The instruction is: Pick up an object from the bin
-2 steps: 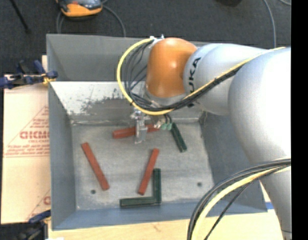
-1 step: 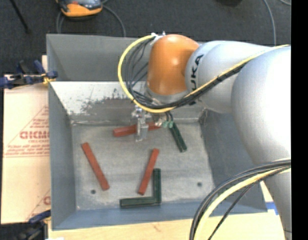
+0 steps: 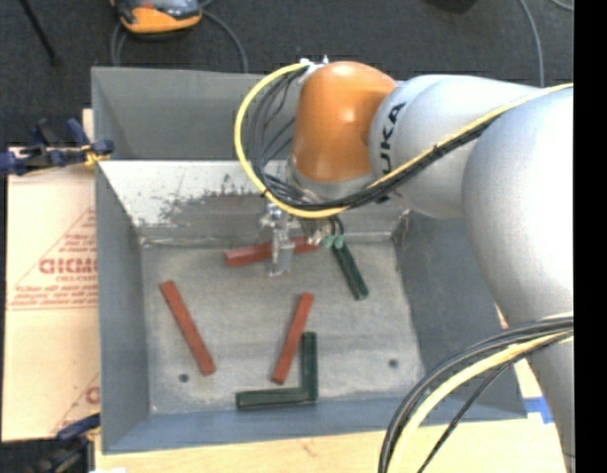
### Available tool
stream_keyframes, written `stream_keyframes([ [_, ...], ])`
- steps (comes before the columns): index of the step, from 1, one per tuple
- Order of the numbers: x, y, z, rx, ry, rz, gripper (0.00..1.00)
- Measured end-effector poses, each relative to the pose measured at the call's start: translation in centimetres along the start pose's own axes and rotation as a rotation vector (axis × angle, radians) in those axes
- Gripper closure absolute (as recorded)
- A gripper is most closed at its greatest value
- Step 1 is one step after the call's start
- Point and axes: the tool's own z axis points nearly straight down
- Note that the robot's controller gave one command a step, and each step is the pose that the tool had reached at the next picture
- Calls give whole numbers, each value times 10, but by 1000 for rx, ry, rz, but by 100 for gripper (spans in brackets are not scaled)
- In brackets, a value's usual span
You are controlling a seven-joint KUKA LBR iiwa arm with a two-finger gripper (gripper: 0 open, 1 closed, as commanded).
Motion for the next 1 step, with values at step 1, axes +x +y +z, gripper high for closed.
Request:
stream_keyframes([
  [1, 0, 0, -13, 0, 3, 0, 100],
])
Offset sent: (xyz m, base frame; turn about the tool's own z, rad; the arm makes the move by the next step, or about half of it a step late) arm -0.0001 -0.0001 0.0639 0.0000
